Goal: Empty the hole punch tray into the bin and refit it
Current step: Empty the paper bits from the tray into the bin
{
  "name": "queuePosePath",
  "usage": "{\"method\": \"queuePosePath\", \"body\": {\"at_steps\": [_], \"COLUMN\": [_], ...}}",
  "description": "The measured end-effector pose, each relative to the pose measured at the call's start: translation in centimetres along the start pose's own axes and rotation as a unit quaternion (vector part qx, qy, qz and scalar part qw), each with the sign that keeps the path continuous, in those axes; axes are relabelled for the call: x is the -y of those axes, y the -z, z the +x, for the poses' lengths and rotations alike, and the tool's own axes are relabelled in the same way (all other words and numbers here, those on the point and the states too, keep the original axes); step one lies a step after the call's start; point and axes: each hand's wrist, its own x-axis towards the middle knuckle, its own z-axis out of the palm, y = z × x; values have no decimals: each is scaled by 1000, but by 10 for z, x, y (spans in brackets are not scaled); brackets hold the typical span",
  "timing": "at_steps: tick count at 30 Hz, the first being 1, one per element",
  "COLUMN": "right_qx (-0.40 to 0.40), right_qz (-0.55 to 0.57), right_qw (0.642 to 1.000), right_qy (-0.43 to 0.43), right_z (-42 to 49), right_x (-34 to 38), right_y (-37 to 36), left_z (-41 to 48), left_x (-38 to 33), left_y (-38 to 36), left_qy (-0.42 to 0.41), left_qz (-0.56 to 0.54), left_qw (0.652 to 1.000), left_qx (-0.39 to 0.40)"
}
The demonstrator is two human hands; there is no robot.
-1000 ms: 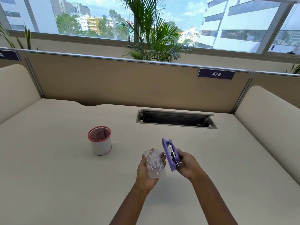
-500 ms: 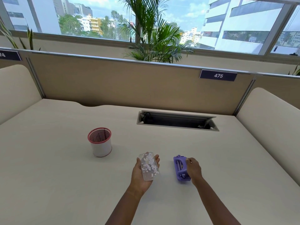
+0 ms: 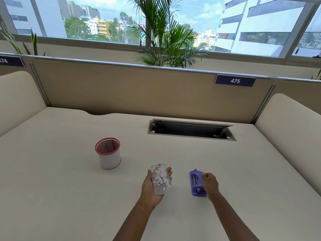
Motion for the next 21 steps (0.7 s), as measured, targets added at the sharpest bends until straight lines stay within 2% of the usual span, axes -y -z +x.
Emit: {"method": "queuePosePath", "body": {"at_steps": [9,12,14,18,21], "right_qx": [-31,-53,-6,142,181], "right_qz": [-88,-129,-118,-103,-156], "right_qw": [996,986,983,972,953], "right_qy": [15,87,139,156,188], "right_z": [-15,-37,-54,-85,-102], "right_x": [12,29,43,66,75], "right_y": [6,3,-3,-21,-35], "left_z": [-2,-1,0,2,1], "left_x": [-3,-5,-6,-11,-12], "left_y": [-7,-10,-11,-15,-17], "left_qy": [-1,-15,-24,-41,-61], "left_qz": [-18,-30,-36,-47,-34], "left_qw": [1000,999,999,998,997], "left_qx": [-6,-8,-9,-11,-10]}}
